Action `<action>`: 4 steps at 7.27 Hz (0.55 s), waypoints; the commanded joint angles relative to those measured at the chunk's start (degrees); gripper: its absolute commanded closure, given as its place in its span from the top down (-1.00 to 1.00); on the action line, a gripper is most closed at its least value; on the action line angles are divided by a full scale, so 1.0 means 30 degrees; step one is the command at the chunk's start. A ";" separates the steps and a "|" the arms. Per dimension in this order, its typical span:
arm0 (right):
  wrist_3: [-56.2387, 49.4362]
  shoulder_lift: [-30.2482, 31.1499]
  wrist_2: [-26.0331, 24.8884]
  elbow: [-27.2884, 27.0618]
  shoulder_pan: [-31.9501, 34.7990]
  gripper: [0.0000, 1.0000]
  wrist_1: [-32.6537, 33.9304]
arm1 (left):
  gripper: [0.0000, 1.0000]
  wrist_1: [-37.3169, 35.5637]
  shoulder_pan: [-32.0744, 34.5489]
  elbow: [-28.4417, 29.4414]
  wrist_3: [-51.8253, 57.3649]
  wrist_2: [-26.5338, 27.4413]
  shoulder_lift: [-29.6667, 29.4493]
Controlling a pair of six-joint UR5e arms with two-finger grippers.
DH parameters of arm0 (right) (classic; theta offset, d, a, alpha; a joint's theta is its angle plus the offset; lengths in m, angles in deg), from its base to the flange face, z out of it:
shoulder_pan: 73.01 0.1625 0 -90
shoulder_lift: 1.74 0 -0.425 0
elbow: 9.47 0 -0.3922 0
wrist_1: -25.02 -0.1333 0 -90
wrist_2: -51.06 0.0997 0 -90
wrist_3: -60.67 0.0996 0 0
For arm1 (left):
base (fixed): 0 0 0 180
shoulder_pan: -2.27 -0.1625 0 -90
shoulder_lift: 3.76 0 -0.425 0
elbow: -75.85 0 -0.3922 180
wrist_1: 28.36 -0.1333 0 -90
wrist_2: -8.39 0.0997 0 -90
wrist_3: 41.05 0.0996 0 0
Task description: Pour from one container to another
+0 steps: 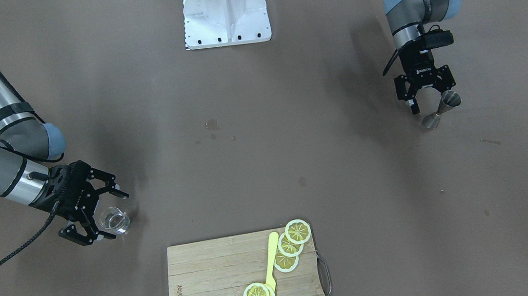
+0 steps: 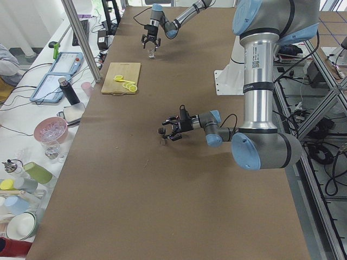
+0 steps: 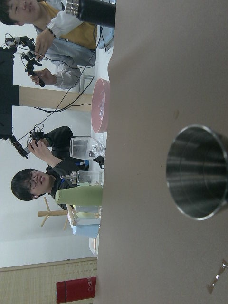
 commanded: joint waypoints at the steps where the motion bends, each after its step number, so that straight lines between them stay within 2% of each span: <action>1: 0.0828 0.0031 0.0263 -0.0397 0.0848 1.00 0.0081 | 0.97 -0.0729 -0.1468 -0.0670 -0.0018 0.1438 0.1333; 3: 0.3366 0.0002 0.0382 -0.0631 0.2427 1.00 0.0199 | 0.97 -0.0730 -0.1850 -0.1108 -0.0018 0.1440 0.1426; 4: 0.4222 0.0001 0.0295 -0.0923 0.3247 1.00 0.0982 | 0.97 -0.0759 -0.1998 -0.2098 0.0011 0.1411 0.1832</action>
